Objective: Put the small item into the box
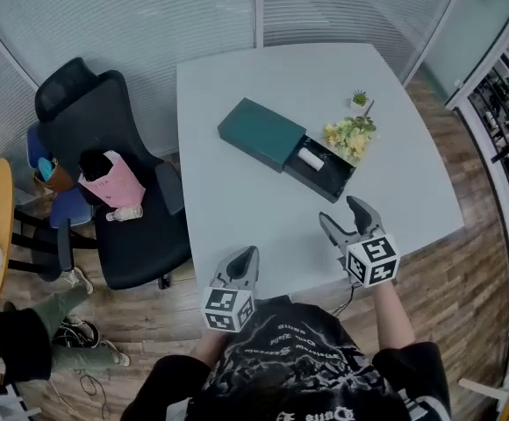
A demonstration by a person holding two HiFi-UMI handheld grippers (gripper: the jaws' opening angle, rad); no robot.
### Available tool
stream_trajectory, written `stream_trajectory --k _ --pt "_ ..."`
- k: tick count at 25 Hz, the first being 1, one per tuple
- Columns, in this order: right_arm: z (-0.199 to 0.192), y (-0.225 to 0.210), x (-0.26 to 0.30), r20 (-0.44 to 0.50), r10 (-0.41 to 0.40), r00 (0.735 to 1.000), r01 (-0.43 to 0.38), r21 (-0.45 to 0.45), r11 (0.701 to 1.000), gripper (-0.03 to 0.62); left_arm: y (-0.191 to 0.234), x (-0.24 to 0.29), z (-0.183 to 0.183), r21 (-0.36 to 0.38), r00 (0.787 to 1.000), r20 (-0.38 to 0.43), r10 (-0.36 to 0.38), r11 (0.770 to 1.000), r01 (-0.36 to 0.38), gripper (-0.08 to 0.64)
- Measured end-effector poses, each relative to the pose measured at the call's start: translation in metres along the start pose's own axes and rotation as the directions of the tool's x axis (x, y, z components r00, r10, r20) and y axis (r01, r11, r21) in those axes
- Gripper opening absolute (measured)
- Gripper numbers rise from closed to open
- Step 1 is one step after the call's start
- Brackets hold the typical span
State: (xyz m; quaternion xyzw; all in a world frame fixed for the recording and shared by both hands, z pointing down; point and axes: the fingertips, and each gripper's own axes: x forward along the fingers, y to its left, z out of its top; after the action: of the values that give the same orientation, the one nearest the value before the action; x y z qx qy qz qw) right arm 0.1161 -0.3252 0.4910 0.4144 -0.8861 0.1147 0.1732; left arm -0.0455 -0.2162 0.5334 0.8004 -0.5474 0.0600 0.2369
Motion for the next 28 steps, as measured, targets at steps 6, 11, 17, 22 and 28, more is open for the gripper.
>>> stream_trajectory --k 6,11,17,22,28 --pt "-0.03 0.026 -0.032 0.038 -0.063 0.997 0.06 0.062 0.996 0.324 -0.009 0.003 0.011 0.037 0.999 0.019 -0.05 0.998 0.05 0.018" --pt "-0.063 0.041 -0.062 0.016 -0.149 0.989 0.146 0.117 0.982 0.324 -0.018 0.002 0.014 0.05 0.996 0.029 -0.079 0.996 0.077 0.018" --pt "-0.086 0.053 -0.068 -0.015 -0.165 0.986 0.165 0.167 0.972 0.322 -0.018 0.0 0.017 0.06 0.996 0.046 -0.073 0.996 0.07 0.018" --pt "-0.086 0.059 -0.068 -0.011 -0.143 0.99 0.142 0.172 0.975 0.322 -0.022 -0.004 0.014 0.075 0.996 0.041 -0.074 0.995 0.071 0.018" --pt "-0.091 0.063 -0.069 -0.024 -0.161 0.987 0.163 0.144 0.976 0.267 -0.02 -0.009 0.014 0.084 0.997 0.051 -0.055 0.995 0.051 0.018"
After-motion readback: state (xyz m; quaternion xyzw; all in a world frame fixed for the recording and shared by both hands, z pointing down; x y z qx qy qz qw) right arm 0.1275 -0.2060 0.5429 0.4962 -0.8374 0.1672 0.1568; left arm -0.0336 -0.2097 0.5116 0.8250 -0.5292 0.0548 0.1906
